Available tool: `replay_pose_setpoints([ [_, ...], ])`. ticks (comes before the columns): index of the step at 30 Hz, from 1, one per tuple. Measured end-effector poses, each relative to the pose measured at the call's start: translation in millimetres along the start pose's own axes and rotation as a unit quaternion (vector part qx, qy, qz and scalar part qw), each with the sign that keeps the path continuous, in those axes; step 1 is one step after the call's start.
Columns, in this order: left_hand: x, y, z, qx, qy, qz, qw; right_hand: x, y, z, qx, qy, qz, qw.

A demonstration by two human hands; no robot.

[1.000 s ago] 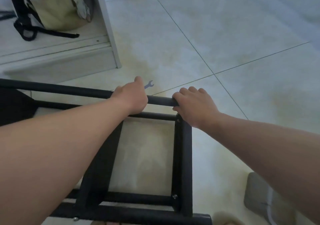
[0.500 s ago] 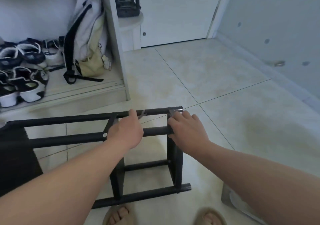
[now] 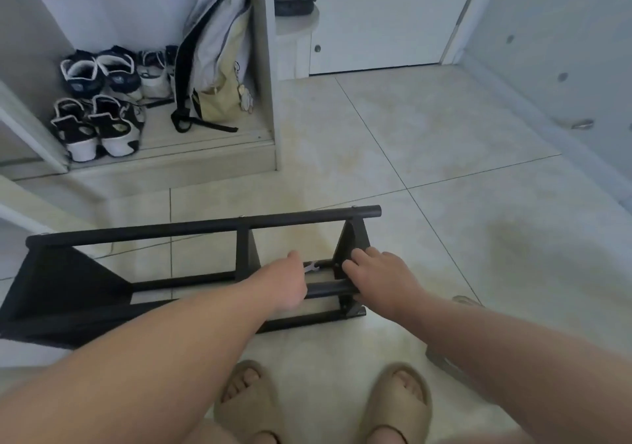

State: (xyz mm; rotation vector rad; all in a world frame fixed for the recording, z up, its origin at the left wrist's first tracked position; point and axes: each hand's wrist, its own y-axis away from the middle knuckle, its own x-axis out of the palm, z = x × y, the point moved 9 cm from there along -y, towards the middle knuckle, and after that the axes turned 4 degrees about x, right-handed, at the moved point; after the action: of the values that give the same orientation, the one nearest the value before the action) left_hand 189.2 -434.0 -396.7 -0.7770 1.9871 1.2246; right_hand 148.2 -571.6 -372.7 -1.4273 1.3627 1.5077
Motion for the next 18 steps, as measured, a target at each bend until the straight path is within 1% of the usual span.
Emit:
replay_pose_setpoints([
  [4,8,20,0,-0.032,-0.001,-0.016,0.999,3,25,12,0.031,-0.027,0.004,0.999],
  [7,27,50,9,-0.052,0.033,0.005,0.998,8,53,31,0.048,-0.068,0.011,0.996],
  [12,50,104,21,-0.079,0.013,0.012,0.997,15,108,77,0.071,-0.126,0.015,0.989],
  [14,61,126,24,-0.082,-0.011,0.004,0.997,18,129,98,0.067,-0.142,0.024,0.987],
  [18,73,156,35,-0.085,-0.045,0.006,0.995,17,154,137,0.029,-0.134,0.037,0.990],
])
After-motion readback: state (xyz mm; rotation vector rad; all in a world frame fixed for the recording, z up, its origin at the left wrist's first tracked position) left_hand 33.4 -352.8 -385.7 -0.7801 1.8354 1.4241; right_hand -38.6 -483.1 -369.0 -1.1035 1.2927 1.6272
